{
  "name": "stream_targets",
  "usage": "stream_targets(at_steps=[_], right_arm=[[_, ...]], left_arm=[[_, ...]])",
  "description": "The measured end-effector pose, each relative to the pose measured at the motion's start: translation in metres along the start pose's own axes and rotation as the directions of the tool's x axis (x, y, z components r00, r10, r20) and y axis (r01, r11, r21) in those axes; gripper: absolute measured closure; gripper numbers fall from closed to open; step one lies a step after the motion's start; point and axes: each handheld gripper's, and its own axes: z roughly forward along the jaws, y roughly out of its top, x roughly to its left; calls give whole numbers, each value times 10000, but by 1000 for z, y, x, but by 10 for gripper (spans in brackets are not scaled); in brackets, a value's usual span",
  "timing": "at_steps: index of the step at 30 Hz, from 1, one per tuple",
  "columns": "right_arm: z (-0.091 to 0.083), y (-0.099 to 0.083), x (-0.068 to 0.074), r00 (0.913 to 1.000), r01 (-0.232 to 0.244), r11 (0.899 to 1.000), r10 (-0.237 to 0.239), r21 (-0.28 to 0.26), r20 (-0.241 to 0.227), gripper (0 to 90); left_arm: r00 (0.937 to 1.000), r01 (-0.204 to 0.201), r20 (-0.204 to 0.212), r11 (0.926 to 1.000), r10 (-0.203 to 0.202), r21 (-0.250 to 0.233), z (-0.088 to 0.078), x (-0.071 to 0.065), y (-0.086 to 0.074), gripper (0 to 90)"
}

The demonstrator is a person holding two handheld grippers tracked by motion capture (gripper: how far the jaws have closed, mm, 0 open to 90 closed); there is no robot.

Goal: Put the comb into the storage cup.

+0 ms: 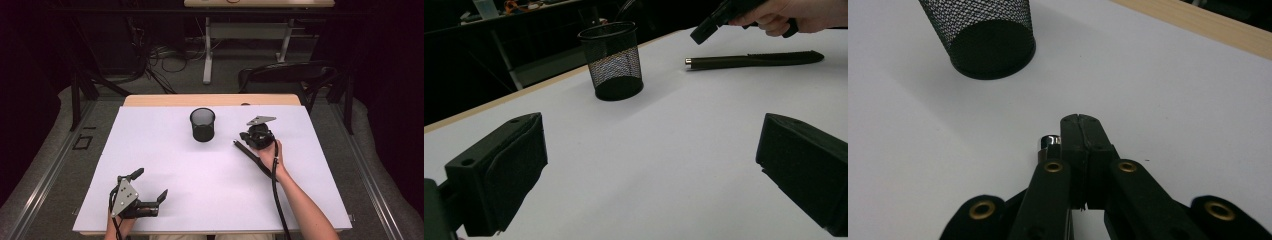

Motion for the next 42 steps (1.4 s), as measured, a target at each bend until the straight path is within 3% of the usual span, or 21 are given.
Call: stream_targets(at_steps=[9,24,42], right_arm=[[16,2,2,9996,177,9971,-194,744,214,900],[32,8,3,9984,317,9924,-372,1191,435,900],[40,7,11,9985,539,9851,-539,1630,-45,900]], left_arm=[[10000,-13,-2,10000,13,-8,0,0,0,0],[10000,-11,-15,10000,11,-5,0,0,0,0],[10000,-22,-9,10000,22,9,0,1,0,0]])
